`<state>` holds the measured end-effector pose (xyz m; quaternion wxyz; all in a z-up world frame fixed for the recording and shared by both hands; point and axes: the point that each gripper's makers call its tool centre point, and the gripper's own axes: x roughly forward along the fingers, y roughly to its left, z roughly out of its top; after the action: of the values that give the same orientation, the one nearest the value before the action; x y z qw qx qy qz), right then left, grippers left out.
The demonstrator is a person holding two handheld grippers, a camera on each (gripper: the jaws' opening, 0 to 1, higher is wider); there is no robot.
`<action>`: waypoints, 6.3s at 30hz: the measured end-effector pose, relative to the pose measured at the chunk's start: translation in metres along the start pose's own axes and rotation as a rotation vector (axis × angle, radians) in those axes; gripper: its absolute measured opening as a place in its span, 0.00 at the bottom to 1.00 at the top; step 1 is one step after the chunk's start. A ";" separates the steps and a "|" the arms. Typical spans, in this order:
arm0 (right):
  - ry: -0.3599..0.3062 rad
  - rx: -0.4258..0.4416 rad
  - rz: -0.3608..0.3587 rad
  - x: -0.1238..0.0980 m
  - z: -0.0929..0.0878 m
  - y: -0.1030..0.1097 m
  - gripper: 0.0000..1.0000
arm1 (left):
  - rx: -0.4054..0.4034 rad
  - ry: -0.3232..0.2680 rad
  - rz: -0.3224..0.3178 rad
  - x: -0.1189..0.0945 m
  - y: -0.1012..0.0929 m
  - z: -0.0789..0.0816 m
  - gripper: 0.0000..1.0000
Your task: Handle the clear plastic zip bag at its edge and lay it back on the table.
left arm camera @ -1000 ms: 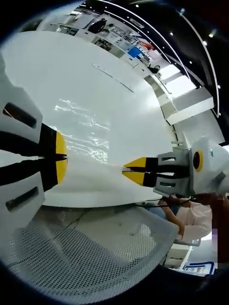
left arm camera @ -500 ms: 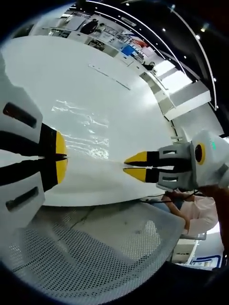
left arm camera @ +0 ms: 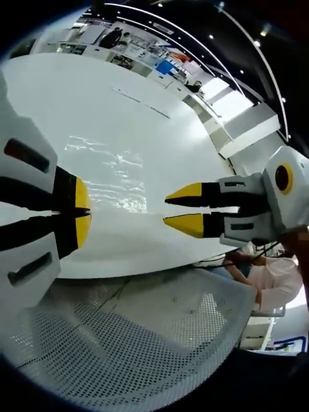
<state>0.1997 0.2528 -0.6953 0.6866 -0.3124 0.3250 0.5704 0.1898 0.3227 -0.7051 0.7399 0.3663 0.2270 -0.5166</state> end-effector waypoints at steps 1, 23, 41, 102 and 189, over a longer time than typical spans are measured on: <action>-0.001 0.001 0.001 0.000 0.001 0.000 0.11 | 0.004 0.001 0.001 0.000 0.000 0.000 0.00; 0.008 0.016 0.049 0.019 0.007 0.000 0.10 | -0.015 -0.043 0.012 0.003 0.005 0.012 0.00; 0.045 0.048 0.080 0.024 -0.002 0.009 0.00 | -0.045 -0.080 0.013 0.004 0.006 0.013 0.00; 0.001 0.057 0.028 0.020 0.026 0.000 0.00 | 0.140 -0.055 0.015 0.009 -0.004 0.032 0.00; -0.238 0.076 -0.254 -0.015 0.068 -0.059 0.00 | 0.090 0.024 0.105 0.002 0.024 0.030 0.00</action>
<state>0.2618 0.2897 -0.6394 0.7980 -0.2550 0.2208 0.4993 0.2118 0.3028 -0.6804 0.7459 0.4167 0.1928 -0.4825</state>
